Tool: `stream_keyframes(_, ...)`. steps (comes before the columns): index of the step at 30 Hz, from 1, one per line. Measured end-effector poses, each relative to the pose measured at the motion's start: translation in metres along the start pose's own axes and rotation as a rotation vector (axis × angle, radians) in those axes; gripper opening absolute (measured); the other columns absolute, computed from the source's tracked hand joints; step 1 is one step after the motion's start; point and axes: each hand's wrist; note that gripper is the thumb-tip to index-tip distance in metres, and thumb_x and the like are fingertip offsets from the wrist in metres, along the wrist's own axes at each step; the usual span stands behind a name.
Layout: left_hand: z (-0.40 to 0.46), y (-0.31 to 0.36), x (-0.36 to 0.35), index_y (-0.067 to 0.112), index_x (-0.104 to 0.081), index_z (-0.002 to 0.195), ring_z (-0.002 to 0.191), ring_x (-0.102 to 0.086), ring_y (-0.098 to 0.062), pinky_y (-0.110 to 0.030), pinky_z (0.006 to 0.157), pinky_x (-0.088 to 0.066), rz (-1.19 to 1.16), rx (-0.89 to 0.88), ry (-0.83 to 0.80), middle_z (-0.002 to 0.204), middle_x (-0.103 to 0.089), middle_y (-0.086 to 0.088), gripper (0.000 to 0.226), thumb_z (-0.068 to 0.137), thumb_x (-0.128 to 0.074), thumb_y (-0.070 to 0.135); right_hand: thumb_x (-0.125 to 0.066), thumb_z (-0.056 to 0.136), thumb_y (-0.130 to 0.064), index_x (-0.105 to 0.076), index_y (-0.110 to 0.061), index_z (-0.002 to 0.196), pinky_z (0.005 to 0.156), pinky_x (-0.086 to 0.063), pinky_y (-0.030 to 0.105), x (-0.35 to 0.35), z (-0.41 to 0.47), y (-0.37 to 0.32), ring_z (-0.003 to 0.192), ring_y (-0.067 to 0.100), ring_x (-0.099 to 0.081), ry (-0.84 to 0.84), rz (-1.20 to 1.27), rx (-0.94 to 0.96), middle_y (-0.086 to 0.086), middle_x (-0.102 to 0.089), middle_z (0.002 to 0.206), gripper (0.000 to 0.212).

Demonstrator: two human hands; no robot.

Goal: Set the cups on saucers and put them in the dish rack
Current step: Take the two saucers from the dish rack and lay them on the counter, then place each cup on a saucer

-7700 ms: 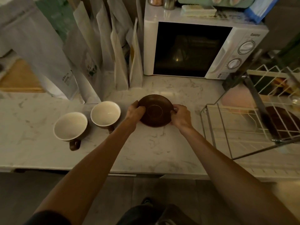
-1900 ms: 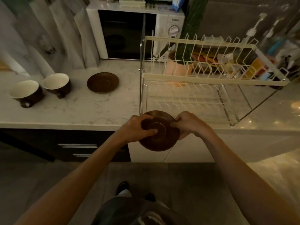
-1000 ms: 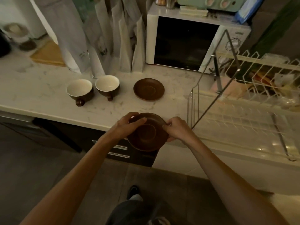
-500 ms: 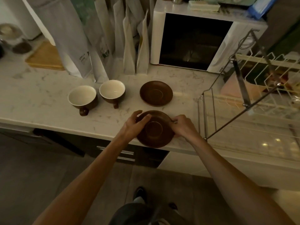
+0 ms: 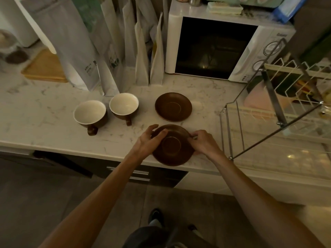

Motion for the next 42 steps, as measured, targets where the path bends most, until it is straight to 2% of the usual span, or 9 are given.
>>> stream_keyframes(4, 0.000, -0.002, 0.009, 0.033, -0.036, 0.141, 0.123, -0.051, -0.031, -0.053, 0.098, -0.048, 0.073, -0.022, -0.009, 0.143, -0.045, -0.012, 0.070, 0.081, -0.052, 0.066, -0.053, 0.096, -0.040, -0.070, -0.013, 0.100, 0.074, -0.061, 0.043, 0.002, 0.001, -0.002, 0.075, 0.025, -0.072, -0.022, -0.130, -0.005, 0.008, -0.074, 0.090, 0.033)
stream_keyframes(8, -0.002, -0.009, 0.032, 0.028, -0.044, 0.138, 0.120, -0.056, -0.026, -0.045, 0.098, -0.048, 0.243, -0.107, 0.091, 0.139, -0.052, -0.009, 0.060, 0.088, -0.048, 0.060, -0.045, 0.096, -0.052, -0.064, -0.017, 0.091, 0.066, -0.048, 0.032, 0.007, 0.001, -0.016, 0.084, 0.027, -0.069, 0.181, -0.441, 0.087, 0.003, -0.066, 0.082, 0.041)
stream_keyframes(15, -0.003, -0.016, 0.090, 0.026, -0.062, 0.118, 0.100, -0.065, -0.023, -0.043, 0.089, -0.054, 0.292, -0.036, 0.213, 0.113, -0.070, -0.006, 0.039, 0.090, -0.051, 0.052, -0.054, 0.096, -0.044, -0.065, -0.021, 0.120, 0.093, -0.052, 0.039, 0.014, 0.019, -0.083, 0.101, 0.021, -0.067, 0.157, -0.218, 0.219, 0.001, -0.072, 0.107, 0.035)
stream_keyframes(20, 0.001, -0.027, 0.115, 0.025, -0.055, 0.128, 0.101, -0.064, -0.027, -0.048, 0.084, -0.058, 0.038, 0.096, 0.288, 0.114, -0.065, -0.008, 0.051, 0.085, -0.057, 0.052, -0.059, 0.093, -0.039, -0.069, -0.019, 0.105, 0.079, -0.059, 0.046, -0.005, 0.041, -0.128, 0.082, 0.021, -0.071, 0.060, -0.148, 0.301, 0.003, -0.075, 0.088, 0.026)
stream_keyframes(27, 0.018, -0.021, 0.108, 0.016, -0.033, 0.147, 0.127, -0.048, -0.031, -0.046, 0.091, -0.053, -0.437, 0.170, 0.377, 0.147, -0.041, -0.012, 0.063, 0.093, -0.055, 0.041, -0.054, 0.093, -0.045, -0.051, -0.015, 0.137, 0.086, -0.057, 0.049, -0.040, 0.064, -0.176, 0.102, 0.030, -0.068, -0.006, -0.148, 0.378, 0.008, -0.066, 0.126, 0.053)
stream_keyframes(34, 0.043, -0.016, 0.095, 0.015, -0.039, 0.144, 0.119, -0.054, -0.029, -0.043, 0.088, -0.055, -0.544, 0.207, 0.482, 0.136, -0.052, -0.011, 0.055, 0.095, -0.051, 0.039, -0.049, 0.097, -0.043, -0.046, -0.015, 0.139, 0.080, -0.059, 0.049, -0.058, 0.082, -0.187, 0.091, 0.031, -0.070, -0.107, -0.155, 0.317, 0.010, -0.064, 0.124, 0.051)
stream_keyframes(36, 0.048, -0.014, 0.092, 0.015, -0.044, 0.141, 0.113, -0.058, -0.027, -0.044, 0.089, -0.055, -0.544, 0.202, 0.511, 0.130, -0.057, -0.011, 0.051, 0.096, -0.051, 0.037, -0.049, 0.098, -0.035, -0.045, -0.015, 0.141, 0.077, -0.061, 0.049, -0.059, 0.087, -0.187, 0.093, 0.032, -0.071, -0.143, -0.097, 0.293, 0.012, -0.061, 0.129, 0.047)
stream_keyframes(39, 0.054, -0.012, 0.089, 0.019, -0.050, 0.135, 0.106, -0.061, -0.025, -0.048, 0.088, -0.056, -0.540, 0.172, 0.561, 0.123, -0.060, -0.006, 0.043, 0.094, -0.052, 0.033, -0.045, 0.101, -0.020, -0.045, -0.015, 0.142, 0.065, -0.063, 0.043, -0.059, 0.092, -0.186, 0.073, 0.028, -0.073, -0.180, -0.008, 0.258, 0.014, -0.060, 0.129, 0.042)
stream_keyframes(42, 0.058, -0.014, 0.086, 0.021, -0.050, 0.134, 0.108, -0.062, -0.026, -0.048, 0.088, -0.056, -0.510, 0.149, 0.584, 0.125, -0.061, -0.004, 0.044, 0.092, -0.053, 0.030, -0.045, 0.099, -0.013, -0.048, -0.013, 0.139, 0.067, -0.063, 0.044, -0.059, 0.096, -0.185, 0.075, 0.030, -0.074, -0.199, 0.033, 0.250, 0.015, -0.060, 0.129, 0.039)
Point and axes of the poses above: each hand's wrist, its own z-axis towards the middle knuckle, its own x-axis out of the back of the hand, y = z × x
